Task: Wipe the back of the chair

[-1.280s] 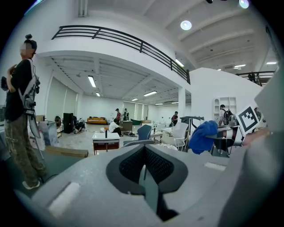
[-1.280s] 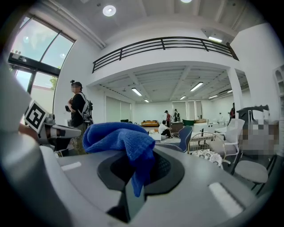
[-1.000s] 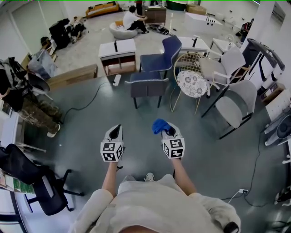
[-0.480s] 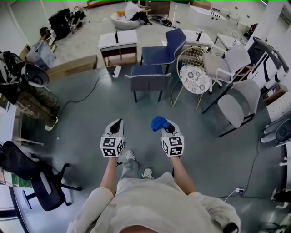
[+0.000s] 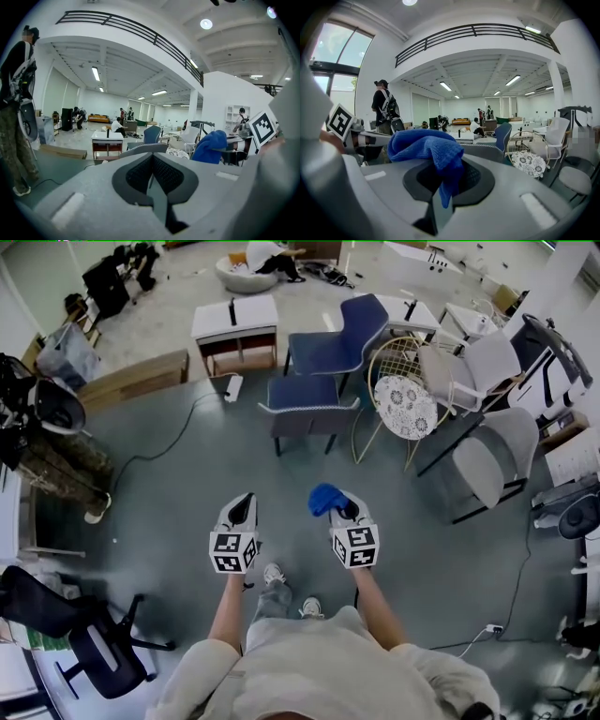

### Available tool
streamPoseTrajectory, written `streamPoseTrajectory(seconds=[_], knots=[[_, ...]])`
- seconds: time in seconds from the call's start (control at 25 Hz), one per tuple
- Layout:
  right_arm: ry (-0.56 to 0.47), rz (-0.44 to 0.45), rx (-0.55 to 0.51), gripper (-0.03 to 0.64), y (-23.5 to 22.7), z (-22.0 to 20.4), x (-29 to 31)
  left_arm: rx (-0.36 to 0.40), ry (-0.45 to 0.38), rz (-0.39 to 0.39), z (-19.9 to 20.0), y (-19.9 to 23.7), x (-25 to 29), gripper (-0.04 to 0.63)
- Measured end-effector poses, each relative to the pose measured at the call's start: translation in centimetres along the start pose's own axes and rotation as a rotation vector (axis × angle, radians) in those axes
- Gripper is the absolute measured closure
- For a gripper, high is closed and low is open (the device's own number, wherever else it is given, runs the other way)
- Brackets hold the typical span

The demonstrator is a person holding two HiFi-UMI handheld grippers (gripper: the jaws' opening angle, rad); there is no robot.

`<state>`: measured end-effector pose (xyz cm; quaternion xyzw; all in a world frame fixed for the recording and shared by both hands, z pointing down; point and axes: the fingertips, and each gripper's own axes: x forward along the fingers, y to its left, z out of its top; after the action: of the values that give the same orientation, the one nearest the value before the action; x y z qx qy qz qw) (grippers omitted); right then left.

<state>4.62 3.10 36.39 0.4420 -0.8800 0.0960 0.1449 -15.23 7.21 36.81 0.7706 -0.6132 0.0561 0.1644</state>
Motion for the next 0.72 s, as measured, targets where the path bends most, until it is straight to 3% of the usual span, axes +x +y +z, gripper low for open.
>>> streamPoseTrajectory(seconds=[0.4, 0.72], knots=[[0.013, -0.037, -0.032, 0.571, 0.9, 2.1, 8.9, -0.03, -0.009, -0.013, 1.7, 7.9, 4.9, 0.595], [-0.016, -0.049, -0.038, 0.571, -0.3, 1.5, 14.4, -0.02, 0.003, 0.0, 0.5, 12.0, 8.8, 0.595]])
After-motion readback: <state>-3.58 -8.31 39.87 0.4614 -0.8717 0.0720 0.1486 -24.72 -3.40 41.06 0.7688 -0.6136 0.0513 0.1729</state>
